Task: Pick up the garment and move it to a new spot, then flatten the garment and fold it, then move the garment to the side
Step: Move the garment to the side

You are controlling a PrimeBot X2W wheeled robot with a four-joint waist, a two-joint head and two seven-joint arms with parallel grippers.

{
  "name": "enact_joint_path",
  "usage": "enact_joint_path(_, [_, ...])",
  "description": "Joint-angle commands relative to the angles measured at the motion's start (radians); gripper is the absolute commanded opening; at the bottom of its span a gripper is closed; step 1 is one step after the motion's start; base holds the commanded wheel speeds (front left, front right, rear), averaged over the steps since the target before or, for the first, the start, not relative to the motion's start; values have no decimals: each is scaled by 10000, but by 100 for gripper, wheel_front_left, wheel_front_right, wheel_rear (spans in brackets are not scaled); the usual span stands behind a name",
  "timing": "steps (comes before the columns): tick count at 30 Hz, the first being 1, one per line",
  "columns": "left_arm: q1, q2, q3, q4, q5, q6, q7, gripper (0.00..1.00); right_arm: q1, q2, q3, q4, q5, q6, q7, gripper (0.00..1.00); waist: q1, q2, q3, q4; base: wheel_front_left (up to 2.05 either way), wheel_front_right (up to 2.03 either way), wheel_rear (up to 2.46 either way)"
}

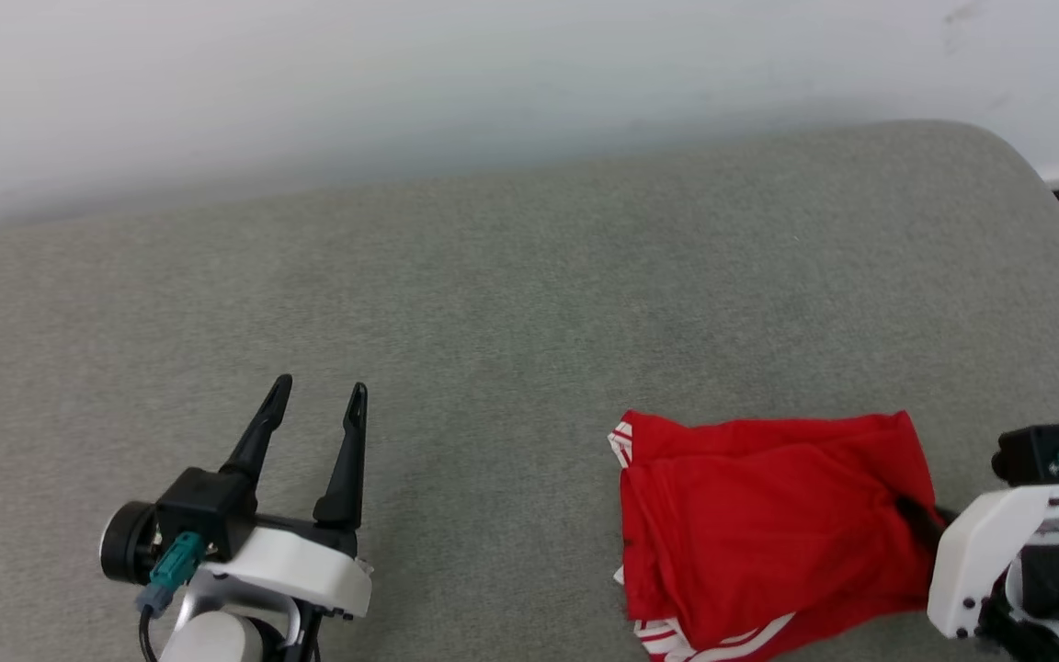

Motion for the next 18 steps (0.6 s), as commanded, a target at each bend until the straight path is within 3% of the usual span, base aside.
enact_joint_path(1, [-226,93,-3,-96,73,-43,23,100,-385,23,-78,92,-90,-8,-134,0,0,-1,700,-731,0,0,0])
enact_joint_path(9, [-1413,485,-207,-717,342,-429,232,100,-2256,-360,-1368,887,-1124,-10,-973,0,0,-1,2391,-1126,0,0,0])
enact_joint_path(18, [-2501,703,-480,-1196,540,-744,423,100,-4045,-982,-3854,1695,-2894,-10,-1362,0,0,-1,3869,-908,0,0,0])
